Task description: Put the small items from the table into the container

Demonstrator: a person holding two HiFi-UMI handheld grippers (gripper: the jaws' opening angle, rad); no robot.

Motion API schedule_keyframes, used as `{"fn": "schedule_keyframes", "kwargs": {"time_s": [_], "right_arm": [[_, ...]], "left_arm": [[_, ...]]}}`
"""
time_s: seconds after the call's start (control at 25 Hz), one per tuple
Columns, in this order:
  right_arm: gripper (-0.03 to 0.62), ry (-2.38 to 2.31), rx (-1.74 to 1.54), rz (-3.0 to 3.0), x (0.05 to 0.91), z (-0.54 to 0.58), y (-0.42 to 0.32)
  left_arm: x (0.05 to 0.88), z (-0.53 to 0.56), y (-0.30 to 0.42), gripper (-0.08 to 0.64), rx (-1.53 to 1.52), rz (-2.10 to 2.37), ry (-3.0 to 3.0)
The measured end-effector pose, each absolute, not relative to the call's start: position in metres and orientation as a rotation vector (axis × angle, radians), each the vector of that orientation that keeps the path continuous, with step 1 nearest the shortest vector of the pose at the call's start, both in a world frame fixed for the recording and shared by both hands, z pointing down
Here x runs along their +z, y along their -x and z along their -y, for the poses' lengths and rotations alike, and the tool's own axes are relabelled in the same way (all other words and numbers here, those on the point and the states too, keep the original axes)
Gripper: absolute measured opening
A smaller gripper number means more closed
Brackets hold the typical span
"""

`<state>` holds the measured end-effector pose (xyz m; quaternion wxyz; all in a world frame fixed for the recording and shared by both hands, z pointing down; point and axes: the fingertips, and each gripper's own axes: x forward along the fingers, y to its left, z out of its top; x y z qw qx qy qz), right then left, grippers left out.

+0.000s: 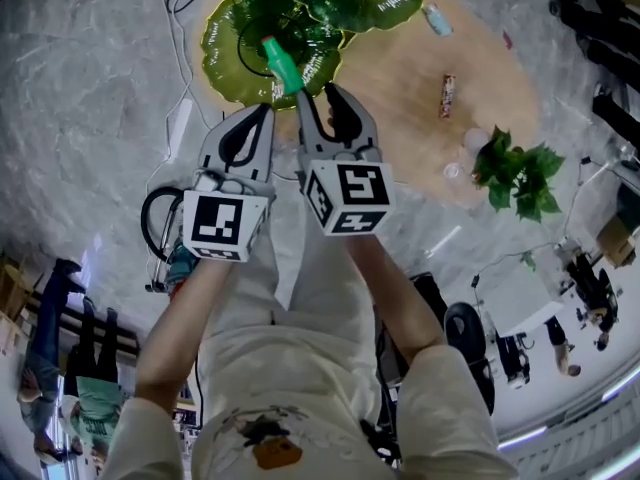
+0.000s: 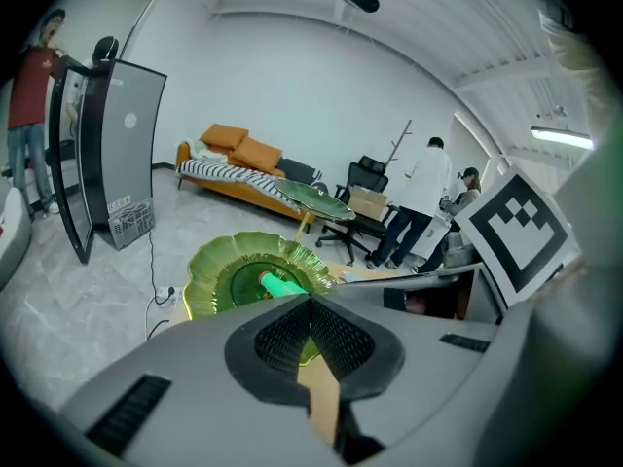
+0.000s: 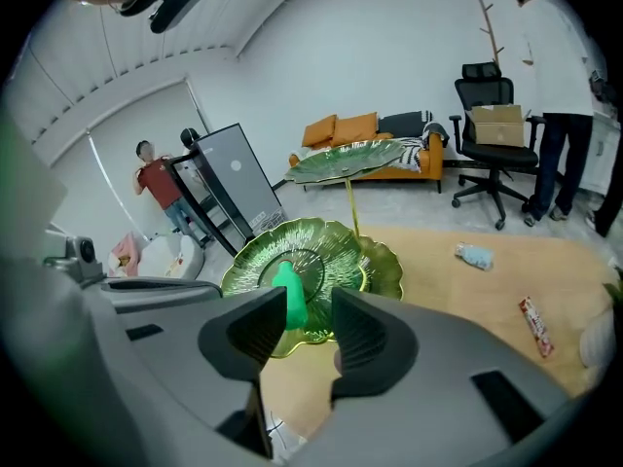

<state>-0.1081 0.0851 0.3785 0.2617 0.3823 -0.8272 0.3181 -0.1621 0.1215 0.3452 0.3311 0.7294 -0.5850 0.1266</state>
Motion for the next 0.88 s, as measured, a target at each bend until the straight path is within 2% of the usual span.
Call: {"fn": "schedule_keyframes", "kwargs": {"time_s": [0.88], "right_arm": [[0.127, -1.321, 0.94, 2.077, 0.402, -0.058, -0.069]], "left_arm": [[0.35, -0.092, 0.03, 0.0, 0.41, 1.353, -2.027]]}}
